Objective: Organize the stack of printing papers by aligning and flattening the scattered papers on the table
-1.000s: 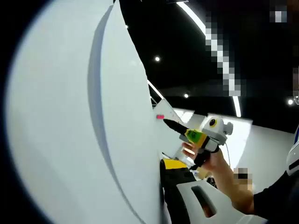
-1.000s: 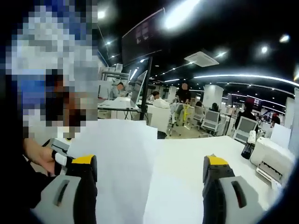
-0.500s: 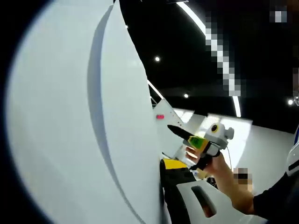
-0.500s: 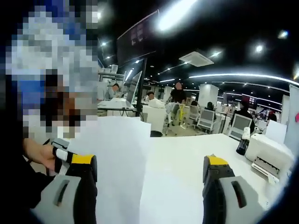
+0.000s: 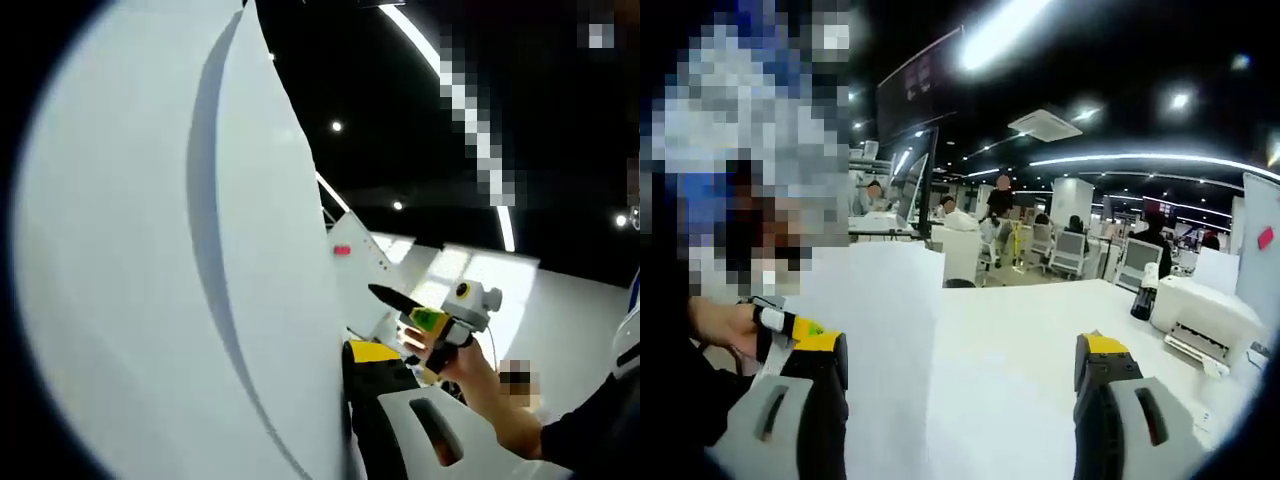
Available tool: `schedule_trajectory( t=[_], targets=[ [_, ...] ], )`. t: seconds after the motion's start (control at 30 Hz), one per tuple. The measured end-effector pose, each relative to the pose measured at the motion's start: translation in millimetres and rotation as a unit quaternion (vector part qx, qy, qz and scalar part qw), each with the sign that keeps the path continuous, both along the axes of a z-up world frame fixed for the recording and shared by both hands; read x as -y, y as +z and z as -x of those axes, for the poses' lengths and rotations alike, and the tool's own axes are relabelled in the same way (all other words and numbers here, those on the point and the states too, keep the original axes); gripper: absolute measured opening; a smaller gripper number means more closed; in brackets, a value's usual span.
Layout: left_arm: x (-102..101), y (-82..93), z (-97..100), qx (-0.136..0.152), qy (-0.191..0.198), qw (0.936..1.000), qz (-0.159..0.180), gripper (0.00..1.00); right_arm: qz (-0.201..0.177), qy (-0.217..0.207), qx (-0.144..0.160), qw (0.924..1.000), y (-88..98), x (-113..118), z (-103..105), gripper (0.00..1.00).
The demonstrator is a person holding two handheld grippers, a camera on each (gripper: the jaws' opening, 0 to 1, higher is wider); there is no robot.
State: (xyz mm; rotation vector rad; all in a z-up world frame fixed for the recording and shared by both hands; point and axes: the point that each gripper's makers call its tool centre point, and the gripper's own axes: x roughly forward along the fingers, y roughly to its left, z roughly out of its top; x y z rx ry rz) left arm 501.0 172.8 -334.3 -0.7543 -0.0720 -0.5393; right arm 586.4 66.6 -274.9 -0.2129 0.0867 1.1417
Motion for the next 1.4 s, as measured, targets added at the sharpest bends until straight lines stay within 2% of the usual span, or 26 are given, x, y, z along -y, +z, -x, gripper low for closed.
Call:
schedule_trajectory(
  t=[0.77,1.4],
  targets=[
    [1,-0.3,0.7,-0.003,-0.001,1.0000,0.000,0.07,-0.016,-0.039,0.001,0.9991,0.4,43,3,0.89],
    [3,-2.8,-0.1,-0.008,-0.002,0.9999,-0.007,0.07,-0.020,-0.058,0.009,0.9981,4.0,63,5,0.89]
  ],
)
